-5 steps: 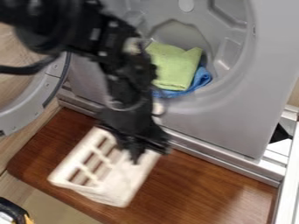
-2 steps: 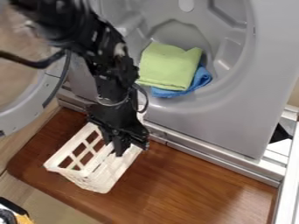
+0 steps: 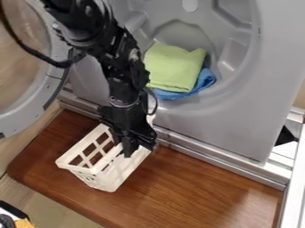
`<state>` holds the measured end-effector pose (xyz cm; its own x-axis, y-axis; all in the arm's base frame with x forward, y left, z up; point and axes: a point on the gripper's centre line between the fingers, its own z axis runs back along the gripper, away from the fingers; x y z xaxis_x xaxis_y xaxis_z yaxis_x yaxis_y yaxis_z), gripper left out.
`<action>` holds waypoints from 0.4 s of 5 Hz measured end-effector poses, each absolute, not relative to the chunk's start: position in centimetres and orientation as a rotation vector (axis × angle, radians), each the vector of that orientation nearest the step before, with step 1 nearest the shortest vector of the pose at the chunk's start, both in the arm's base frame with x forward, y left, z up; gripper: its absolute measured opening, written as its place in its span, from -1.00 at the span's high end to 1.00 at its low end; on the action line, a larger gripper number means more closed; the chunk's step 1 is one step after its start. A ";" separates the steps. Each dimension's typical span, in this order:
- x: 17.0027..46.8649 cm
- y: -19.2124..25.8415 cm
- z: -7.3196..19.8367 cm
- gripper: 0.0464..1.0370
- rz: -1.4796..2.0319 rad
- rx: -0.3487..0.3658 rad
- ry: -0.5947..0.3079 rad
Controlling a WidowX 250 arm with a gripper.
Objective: Move the white basket to the middle of the table
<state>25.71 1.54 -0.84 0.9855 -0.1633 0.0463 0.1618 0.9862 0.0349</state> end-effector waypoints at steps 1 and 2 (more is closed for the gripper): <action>26.1 1.4 -1.5 0.83 -0.167 0.033 -0.068; 26.2 1.2 -1.7 0.42 -0.156 0.042 -0.098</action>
